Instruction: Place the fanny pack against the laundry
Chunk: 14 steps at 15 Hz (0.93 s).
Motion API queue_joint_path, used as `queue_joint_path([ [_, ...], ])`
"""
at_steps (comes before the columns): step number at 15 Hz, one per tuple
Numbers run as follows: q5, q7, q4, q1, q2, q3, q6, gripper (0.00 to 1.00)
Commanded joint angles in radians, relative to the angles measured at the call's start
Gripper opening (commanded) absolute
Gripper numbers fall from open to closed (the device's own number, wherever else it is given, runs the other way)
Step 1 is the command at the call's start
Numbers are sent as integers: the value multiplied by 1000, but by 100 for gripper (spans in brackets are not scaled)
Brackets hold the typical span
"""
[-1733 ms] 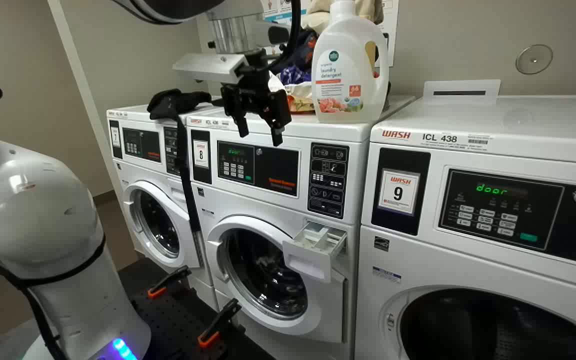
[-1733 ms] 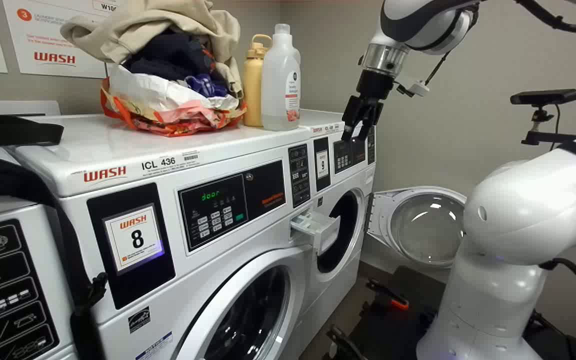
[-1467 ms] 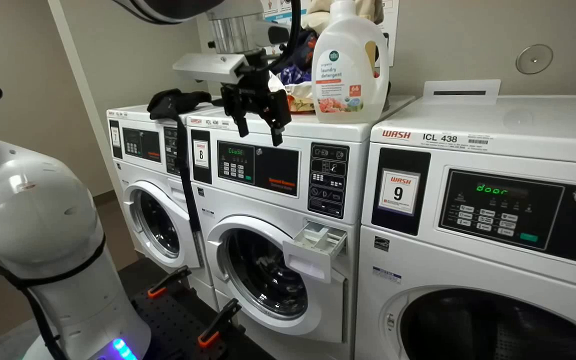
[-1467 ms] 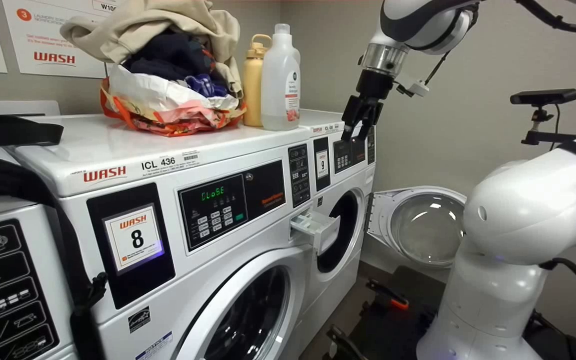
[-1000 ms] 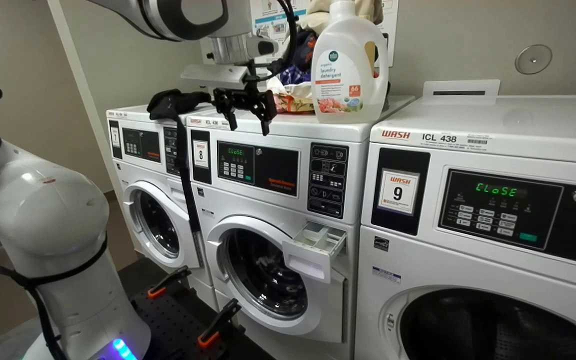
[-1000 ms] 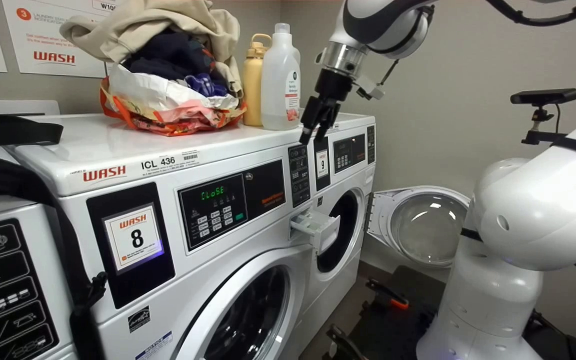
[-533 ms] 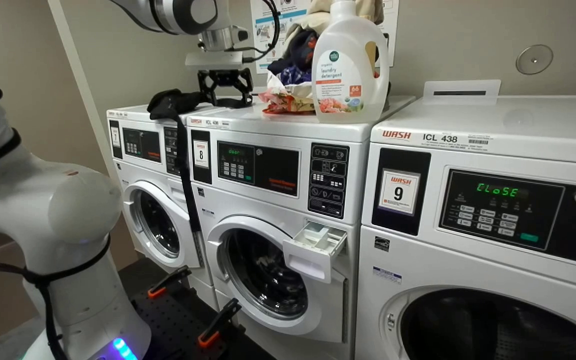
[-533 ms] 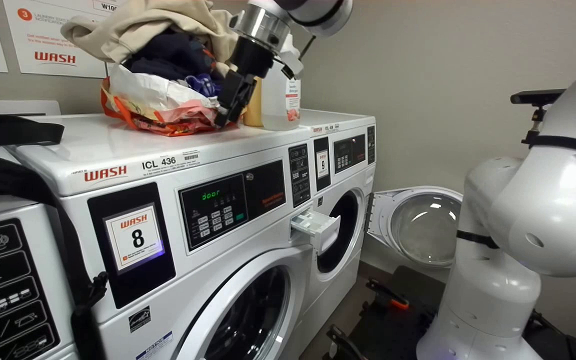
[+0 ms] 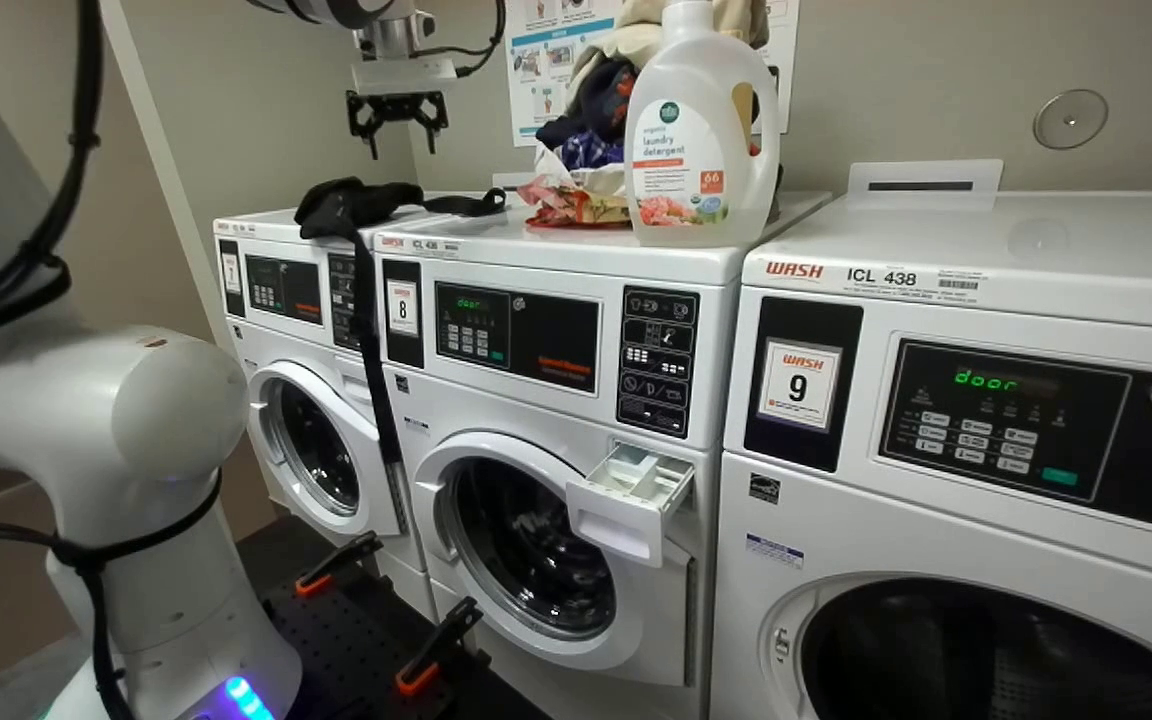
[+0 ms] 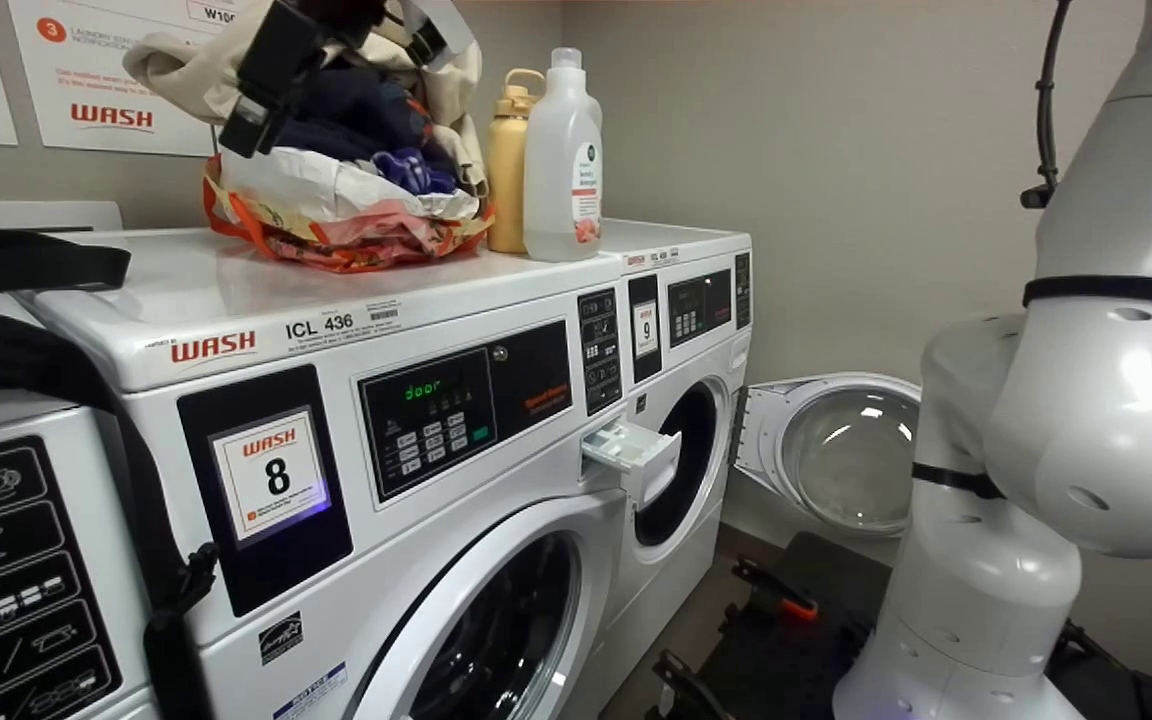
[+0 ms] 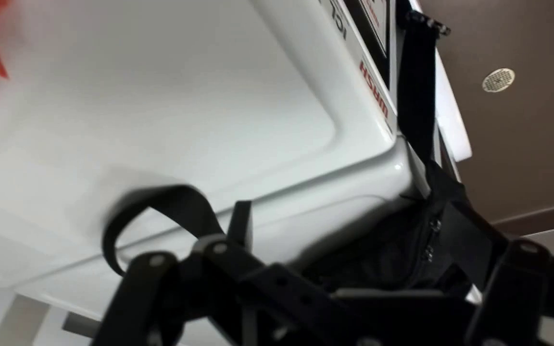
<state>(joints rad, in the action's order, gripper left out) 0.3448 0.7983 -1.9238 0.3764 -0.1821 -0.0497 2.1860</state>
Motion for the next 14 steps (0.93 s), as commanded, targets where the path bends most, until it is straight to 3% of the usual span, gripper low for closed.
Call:
queue_joint_path([
  [1, 106, 155, 118, 1, 100, -68, -33, 100],
  [9, 369, 550, 221, -16, 281, -234, -52, 100],
  [14, 358, 664, 227, -22, 340, -283, -44, 100],
])
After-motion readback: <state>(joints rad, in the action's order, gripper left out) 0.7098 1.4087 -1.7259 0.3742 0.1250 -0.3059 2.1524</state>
